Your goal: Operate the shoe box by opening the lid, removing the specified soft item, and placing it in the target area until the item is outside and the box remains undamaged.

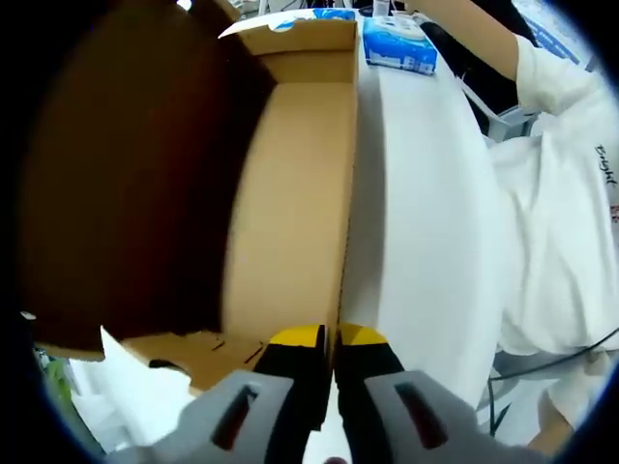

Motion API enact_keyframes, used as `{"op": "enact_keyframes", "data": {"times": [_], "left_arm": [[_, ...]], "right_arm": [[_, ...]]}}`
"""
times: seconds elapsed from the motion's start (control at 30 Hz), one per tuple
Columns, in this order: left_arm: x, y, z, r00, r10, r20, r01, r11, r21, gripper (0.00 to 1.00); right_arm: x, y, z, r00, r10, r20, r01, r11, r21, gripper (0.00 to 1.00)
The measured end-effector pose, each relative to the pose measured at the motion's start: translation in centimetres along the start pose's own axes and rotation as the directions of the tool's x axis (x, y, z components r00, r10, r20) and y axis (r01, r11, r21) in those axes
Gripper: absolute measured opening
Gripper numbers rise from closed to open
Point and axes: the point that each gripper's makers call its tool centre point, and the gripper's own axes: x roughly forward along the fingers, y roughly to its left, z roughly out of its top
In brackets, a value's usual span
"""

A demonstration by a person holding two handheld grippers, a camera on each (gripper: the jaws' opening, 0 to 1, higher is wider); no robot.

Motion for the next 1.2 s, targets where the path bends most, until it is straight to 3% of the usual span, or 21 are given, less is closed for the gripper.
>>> {"op": "enact_keyframes", "data": {"times": [0.3, 0.47, 0.7, 0.97, 1.1, 1.13, 1.2], "left_arm": [[0.0, -0.1, -0.1, 1.000, 0.009, 0.010, -0.009, 1.000, 0.024, 0.04], [0.0, -0.4, 0.1, 1.000, 0.009, 0.019, -0.010, 0.999, 0.041, 0.04], [-0.1, -0.5, 0.1, 0.999, 0.015, 0.038, -0.019, 0.995, 0.102, 0.05], [-0.1, 0.4, 0.4, 0.999, 0.021, 0.047, -0.025, 0.995, 0.095, 0.05], [-0.1, 0.8, 0.6, 0.996, 0.046, 0.074, -0.054, 0.993, 0.103, 0.07], [-0.2, 1.0, 0.7, 0.993, 0.062, 0.096, -0.072, 0.992, 0.104, 0.08], [-0.2, 1.4, 0.8, 0.991, 0.085, 0.108, -0.095, 0.991, 0.097, 0.10]], "right_arm": [[-2.1, 0.6, -0.3, 1.000, 0.020, 0.008, -0.020, 1.000, 0.007, 0.03], [-4.2, 1.5, -1.0, 0.999, 0.034, -0.012, -0.035, 0.998, -0.051, 0.03], [-5.5, 1.4, -1.2, 1.000, -0.021, 0.016, 0.023, 0.995, -0.094, 0.03], [-6.7, 1.8, -2.0, 0.999, -0.028, 0.046, 0.031, 0.998, -0.048, 0.02], [-6.7, 1.7, -2.0, 0.998, -0.023, 0.062, 0.027, 0.998, -0.063, 0.02], [-6.6, 1.9, -1.7, 0.996, 0.005, 0.087, 0.002, 0.996, -0.084, 0.02], [-6.5, 1.7, -2.2, 0.997, -0.006, 0.071, 0.010, 0.998, -0.059, 0.02]]}}
